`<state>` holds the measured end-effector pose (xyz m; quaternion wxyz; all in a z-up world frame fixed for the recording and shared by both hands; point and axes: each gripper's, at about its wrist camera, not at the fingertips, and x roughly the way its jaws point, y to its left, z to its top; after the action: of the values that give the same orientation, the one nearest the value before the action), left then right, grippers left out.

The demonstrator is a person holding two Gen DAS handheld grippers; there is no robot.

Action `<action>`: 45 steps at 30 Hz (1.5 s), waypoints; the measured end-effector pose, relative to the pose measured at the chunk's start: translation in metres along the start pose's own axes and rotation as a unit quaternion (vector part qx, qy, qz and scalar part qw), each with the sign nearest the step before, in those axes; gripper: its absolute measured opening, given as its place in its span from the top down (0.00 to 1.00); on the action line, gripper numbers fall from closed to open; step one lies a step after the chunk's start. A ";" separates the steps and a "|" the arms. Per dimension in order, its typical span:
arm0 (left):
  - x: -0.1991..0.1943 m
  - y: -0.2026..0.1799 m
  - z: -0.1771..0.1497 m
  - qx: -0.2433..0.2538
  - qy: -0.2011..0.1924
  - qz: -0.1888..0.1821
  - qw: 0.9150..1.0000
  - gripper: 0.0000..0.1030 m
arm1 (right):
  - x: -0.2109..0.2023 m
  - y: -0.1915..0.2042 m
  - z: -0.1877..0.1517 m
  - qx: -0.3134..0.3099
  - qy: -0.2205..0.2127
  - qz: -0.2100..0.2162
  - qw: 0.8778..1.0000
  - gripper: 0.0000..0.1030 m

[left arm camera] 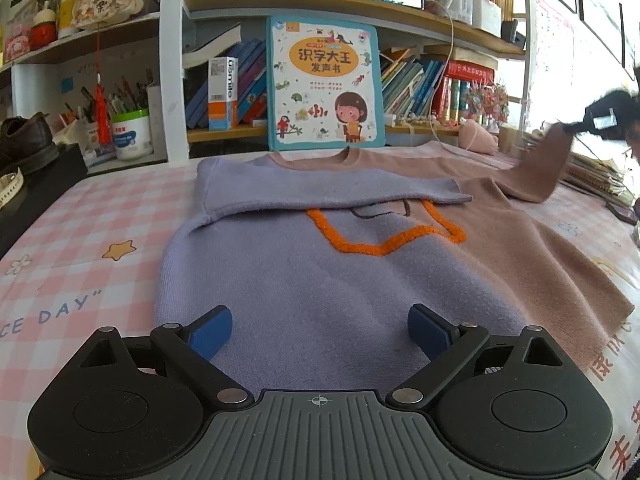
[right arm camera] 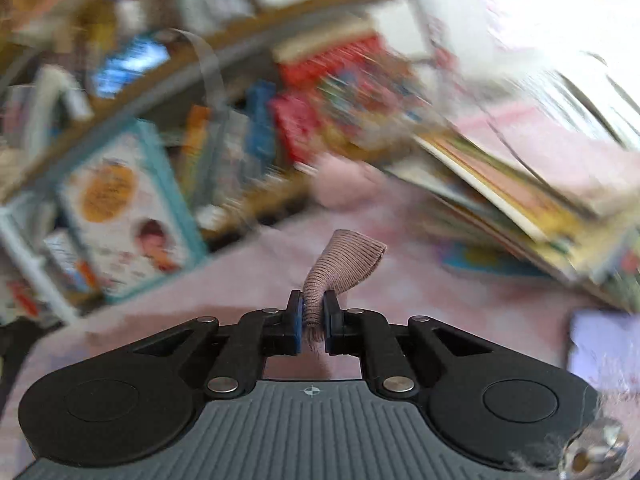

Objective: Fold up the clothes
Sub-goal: 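Lift the pink sleeve with the right gripper and fold it across the body, then open the right gripper and lay the pink sleeve flat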

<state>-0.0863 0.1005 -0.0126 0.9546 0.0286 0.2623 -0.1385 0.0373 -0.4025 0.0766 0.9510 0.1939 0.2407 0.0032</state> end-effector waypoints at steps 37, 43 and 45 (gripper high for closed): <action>-0.009 0.012 -0.003 -0.035 -0.040 -0.038 0.998 0.06 | 0.097 0.350 -0.085 -0.189 0.104 0.201 0.956 0.56; -0.008 0.012 -0.002 -0.037 -0.038 -0.037 0.998 0.06 | 0.066 0.312 -0.071 -0.176 0.093 0.206 0.958 0.49; -0.007 0.012 -0.002 -0.037 -0.037 -0.037 0.998 0.06 | 0.056 0.295 -0.068 -0.168 0.092 0.203 0.960 0.47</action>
<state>-0.0900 0.1145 -0.0109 0.9582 -0.0216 0.2329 -0.1645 0.0813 -0.0988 0.1049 0.9230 0.0753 0.2784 0.2546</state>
